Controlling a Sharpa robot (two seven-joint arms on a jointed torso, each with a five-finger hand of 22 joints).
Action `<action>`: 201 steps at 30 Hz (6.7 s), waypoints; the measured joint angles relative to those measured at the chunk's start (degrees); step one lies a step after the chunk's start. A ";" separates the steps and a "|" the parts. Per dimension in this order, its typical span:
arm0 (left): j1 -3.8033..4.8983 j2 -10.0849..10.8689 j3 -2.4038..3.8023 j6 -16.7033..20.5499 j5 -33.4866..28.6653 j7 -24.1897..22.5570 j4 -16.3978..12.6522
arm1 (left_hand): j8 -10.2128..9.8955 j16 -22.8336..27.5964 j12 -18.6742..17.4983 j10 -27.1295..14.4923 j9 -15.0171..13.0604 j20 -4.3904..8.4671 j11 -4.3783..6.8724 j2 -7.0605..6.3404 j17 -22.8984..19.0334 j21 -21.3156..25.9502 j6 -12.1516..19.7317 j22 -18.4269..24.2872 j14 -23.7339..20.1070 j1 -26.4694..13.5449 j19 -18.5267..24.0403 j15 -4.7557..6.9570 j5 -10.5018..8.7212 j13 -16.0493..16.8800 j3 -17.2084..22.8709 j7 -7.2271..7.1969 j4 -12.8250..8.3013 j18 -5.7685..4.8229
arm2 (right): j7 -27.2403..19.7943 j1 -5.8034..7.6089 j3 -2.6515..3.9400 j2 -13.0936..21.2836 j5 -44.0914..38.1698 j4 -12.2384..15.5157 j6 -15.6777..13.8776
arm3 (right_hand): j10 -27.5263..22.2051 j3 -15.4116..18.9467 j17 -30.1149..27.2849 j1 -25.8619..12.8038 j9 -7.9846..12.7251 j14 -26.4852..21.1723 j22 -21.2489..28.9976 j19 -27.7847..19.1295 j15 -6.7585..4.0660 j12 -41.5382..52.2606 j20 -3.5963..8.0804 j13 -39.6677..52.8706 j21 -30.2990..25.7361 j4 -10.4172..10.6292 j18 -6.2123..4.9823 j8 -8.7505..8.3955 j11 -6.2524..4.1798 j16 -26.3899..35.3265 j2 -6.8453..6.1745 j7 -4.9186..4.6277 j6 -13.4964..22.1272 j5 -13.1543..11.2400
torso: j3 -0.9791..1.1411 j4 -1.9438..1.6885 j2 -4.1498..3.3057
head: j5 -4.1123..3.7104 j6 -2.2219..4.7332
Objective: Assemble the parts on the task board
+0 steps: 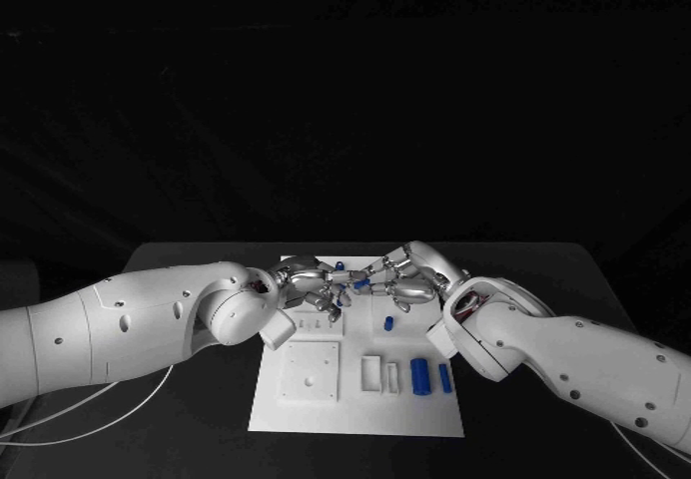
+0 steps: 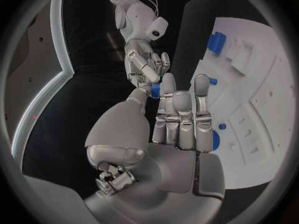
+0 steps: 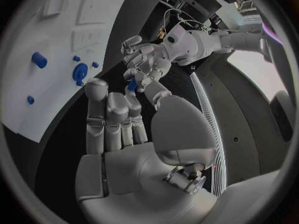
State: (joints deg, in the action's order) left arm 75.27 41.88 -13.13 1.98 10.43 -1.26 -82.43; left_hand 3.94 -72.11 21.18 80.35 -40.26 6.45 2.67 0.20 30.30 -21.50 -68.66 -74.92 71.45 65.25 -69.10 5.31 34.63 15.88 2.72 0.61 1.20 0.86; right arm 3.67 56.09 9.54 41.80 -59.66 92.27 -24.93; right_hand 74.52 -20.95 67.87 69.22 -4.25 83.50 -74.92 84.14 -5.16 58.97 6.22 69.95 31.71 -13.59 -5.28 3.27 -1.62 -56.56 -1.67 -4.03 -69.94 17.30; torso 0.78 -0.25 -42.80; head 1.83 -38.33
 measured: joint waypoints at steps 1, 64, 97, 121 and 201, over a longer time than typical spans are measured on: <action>0.00 0.02 0.01 -0.03 0.00 0.00 -0.01 | 0.00 0.00 0.00 0.01 -0.24 0.00 0.01 0.00 0.00 -0.22 0.00 0.00 0.00 0.00 0.00 0.00 0.00 -0.06 0.49 0.00 -0.28 0.00 | 0.00 0.00 0.00 -0.01 0.00 -0.01 0.08 | 0.00 0.00 0.00 0.00 0.00 0.00 0.00 0.00 0.00 0.00 0.00 0.03 0.00 0.00 0.00 0.00 0.00 0.00 0.00 0.00 0.00 0.00 | 0.01 0.00 0.01 | 0.00 -0.01; -0.09 0.14 0.02 1.36 -1.16 -0.23 -0.60 | -0.28 -0.41 0.85 1.85 -14.72 0.51 0.21 -3.98 0.13 -3.42 0.29 0.02 0.42 3.58 0.92 0.61 -5.85 0.95 12.13 0.10 -0.13 0.00 | -1.11 0.04 0.01 -0.17 -1.04 -2.29 1.69 | -1.52 3.91 -0.94 -0.30 -1.00 -0.34 0.01 0.00 0.32 -2.51 -0.01 -1.39 -2.42 1.67 0.00 0.59 0.42 2.09 0.13 -0.07 2.51 1.69 | 0.01 0.03 0.04 | -0.29 -0.36; 3.40 -4.79 -0.42 6.72 30.03 27.11 4.29 | -0.04 -0.43 1.33 2.41 -14.95 1.23 0.14 -3.97 0.41 -4.40 -0.06 0.00 1.56 3.57 -0.66 0.73 -4.30 1.82 12.72 0.18 0.45 0.00 | -6.72 1.48 7.79 2.22 7.88 -16.56 -0.16 | -6.75 10.49 -7.64 0.08 0.40 -3.45 3.07 -0.11 1.57 -6.61 -1.54 -9.69 -15.76 0.86 -1.36 0.49 1.83 7.63 -0.66 -2.39 10.27 7.67 | 1.12 0.12 1.41 | 2.04 -1.59; -2.56 -11.05 -0.64 9.15 44.14 33.08 13.31 | -0.29 -1.11 2.39 2.67 -16.24 1.63 0.20 -3.43 1.54 -5.12 -0.23 0.01 2.07 2.97 -1.06 0.63 -1.39 3.13 12.95 0.22 0.69 0.00 | -9.34 5.41 8.13 -3.47 8.25 -25.88 -0.89 | -6.22 10.15 -13.87 -0.77 0.39 -4.39 9.42 -0.11 1.47 -20.91 -1.54 -25.32 -23.21 0.20 -1.29 0.49 1.41 16.25 -0.74 -2.16 10.05 8.88 | 1.53 0.10 2.65 | 2.42 -4.21; -5.44 -12.43 -0.61 2.84 55.42 30.10 15.67 | -0.38 -0.88 2.39 2.56 -17.99 1.63 -0.14 -3.74 0.92 -5.11 -0.44 0.00 2.69 2.37 -1.05 0.43 -2.53 3.26 12.79 0.41 0.52 0.00 | -10.51 5.97 8.16 -5.41 10.15 -29.46 -0.39 | -3.26 9.47 -17.56 -0.98 0.39 -3.04 24.87 -0.11 1.57 -30.67 -1.53 -39.30 -25.22 0.48 -0.45 0.50 1.23 24.74 -0.98 -1.98 9.42 8.88 | 1.49 0.13 2.53 | 2.04 -5.57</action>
State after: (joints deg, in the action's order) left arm 69.83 29.45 -13.74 4.83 65.85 28.84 -66.76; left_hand 3.56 -72.99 23.57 82.91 -58.25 8.08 2.52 -3.54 31.22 -26.61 -69.10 -74.93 74.14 67.62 -70.15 5.74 32.10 19.14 15.51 1.02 1.73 0.86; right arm -6.84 62.06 17.70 36.39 -49.50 62.80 -25.32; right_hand 71.26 -11.49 50.31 68.24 -3.87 80.46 -50.05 84.03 -3.59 28.30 4.69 30.65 6.49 -13.11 -5.73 3.77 -0.39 -31.83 -2.64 -6.01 -60.52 26.18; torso 2.27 -0.12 -40.27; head 3.87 -43.90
